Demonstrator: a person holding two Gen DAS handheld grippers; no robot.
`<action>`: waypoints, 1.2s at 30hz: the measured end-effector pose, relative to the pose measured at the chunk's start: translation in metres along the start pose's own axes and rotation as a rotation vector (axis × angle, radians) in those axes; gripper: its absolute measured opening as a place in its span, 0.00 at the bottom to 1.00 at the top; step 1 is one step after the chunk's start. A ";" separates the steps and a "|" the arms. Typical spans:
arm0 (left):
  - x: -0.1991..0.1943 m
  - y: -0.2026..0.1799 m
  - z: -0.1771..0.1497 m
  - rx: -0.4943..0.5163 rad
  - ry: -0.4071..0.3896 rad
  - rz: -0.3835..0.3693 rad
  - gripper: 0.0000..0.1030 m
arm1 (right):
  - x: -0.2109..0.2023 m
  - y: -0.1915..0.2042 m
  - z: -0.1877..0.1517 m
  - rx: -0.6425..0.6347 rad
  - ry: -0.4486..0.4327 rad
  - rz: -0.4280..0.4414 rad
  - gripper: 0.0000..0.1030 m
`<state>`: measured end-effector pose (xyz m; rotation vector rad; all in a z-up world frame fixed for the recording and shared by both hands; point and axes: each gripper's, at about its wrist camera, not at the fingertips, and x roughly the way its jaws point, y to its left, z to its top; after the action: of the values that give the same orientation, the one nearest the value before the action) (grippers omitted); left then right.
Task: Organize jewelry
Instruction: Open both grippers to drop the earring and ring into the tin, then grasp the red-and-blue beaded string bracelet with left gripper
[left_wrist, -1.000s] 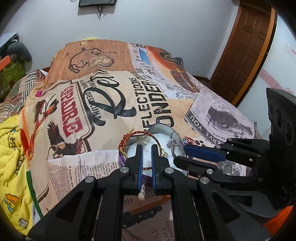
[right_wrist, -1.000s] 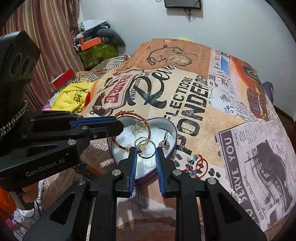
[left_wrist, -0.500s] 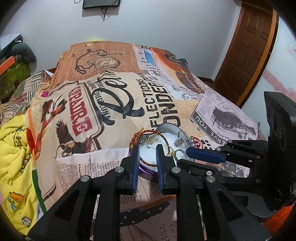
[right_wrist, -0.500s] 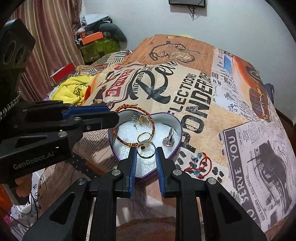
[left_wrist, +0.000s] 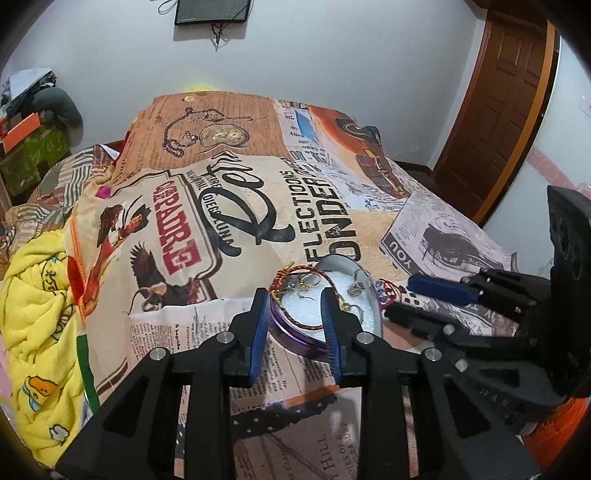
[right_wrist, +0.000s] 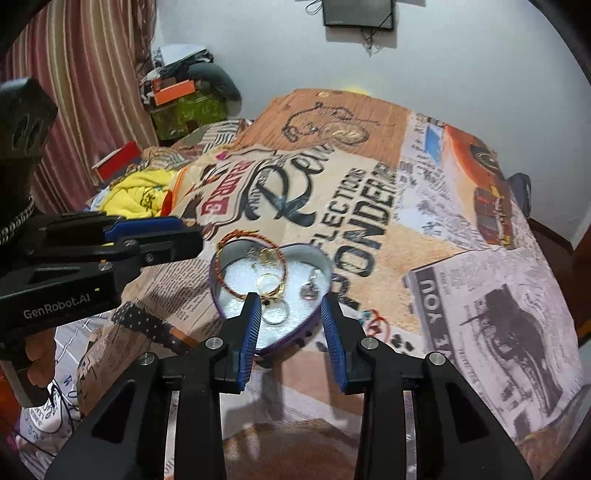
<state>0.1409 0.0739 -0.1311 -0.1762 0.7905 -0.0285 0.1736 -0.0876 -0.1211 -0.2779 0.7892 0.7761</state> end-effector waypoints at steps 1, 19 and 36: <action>-0.001 -0.002 0.000 0.002 -0.001 -0.002 0.27 | -0.004 -0.004 0.000 0.009 -0.008 -0.010 0.30; 0.028 -0.075 -0.011 0.091 0.080 -0.132 0.32 | -0.038 -0.079 -0.034 0.139 0.015 -0.149 0.30; 0.095 -0.107 -0.014 0.138 0.150 -0.099 0.32 | -0.032 -0.107 -0.054 0.226 0.036 -0.124 0.30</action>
<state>0.2021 -0.0422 -0.1903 -0.0832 0.9254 -0.1912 0.2070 -0.2054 -0.1411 -0.1372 0.8771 0.5606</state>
